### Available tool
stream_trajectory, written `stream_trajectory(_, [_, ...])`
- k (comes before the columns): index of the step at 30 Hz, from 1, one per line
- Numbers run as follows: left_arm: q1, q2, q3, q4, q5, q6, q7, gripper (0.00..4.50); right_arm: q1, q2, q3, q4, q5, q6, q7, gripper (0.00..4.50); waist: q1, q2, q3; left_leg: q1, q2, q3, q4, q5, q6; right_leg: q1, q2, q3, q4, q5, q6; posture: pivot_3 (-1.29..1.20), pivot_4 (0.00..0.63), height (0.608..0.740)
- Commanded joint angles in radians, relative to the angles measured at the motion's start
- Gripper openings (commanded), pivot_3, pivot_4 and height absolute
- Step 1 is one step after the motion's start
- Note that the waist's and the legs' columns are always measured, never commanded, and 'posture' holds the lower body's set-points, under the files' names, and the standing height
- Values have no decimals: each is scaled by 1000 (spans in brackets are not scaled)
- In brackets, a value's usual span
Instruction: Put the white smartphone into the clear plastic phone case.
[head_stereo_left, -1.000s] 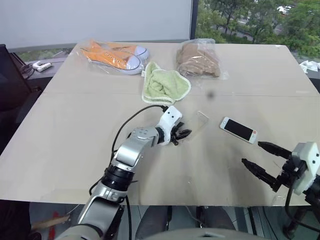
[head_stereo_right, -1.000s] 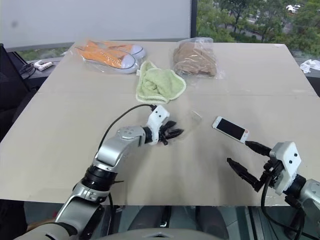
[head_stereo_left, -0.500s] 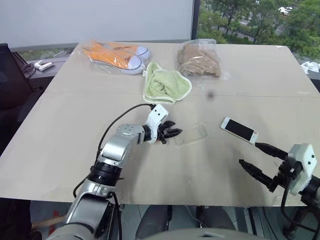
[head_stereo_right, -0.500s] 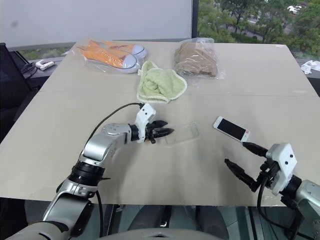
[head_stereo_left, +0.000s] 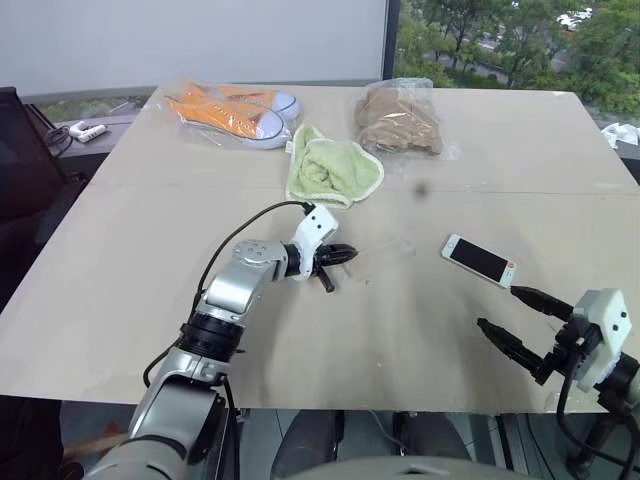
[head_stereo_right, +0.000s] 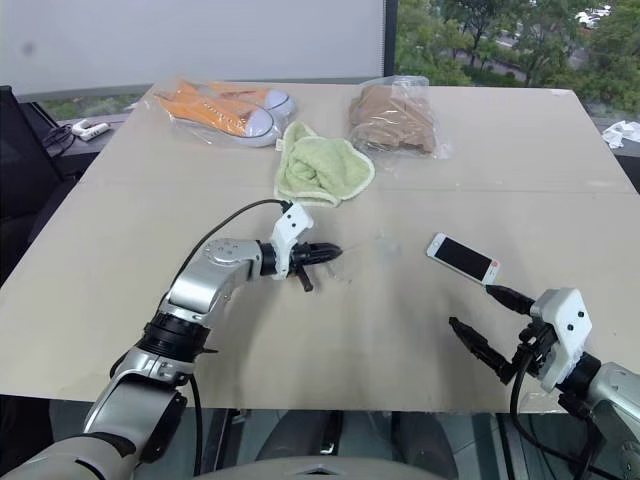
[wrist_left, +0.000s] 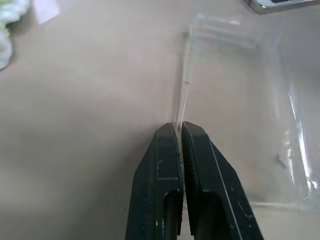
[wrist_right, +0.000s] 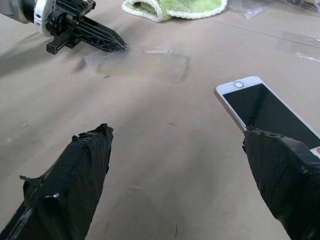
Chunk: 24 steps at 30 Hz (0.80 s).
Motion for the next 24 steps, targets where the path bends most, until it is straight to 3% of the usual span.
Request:
stream_trajectory(1, [-24,5,-43,9,13,-131,-100,42,-3,-1,-8,-32,10,-19,3,4500,0,0,0,0,0,0,0,0,0,0,0,0,0,0,0,0,150,740])
stream_trajectory(7, [-38,34,-79,17,11,-357,-293,42,-6,-3,-9,-32,14,-17,8,4500,-2,0,0,0,0,0,0,0,0,0,0,0,0,0,0,0,150,740])
stream_trajectory(12, [-75,51,-119,125,112,-509,-301,42,20,-6,-15,-52,52,-19,49,4500,-2,0,0,0,0,0,0,0,0,0,1,0,0,0,0,0,150,740])
stream_trajectory(24, [-64,47,-109,140,151,-529,-270,42,62,-97,-32,-48,80,-62,221,4500,-3,0,0,0,0,0,1,-3,5,0,1,0,0,0,0,0,150,740])
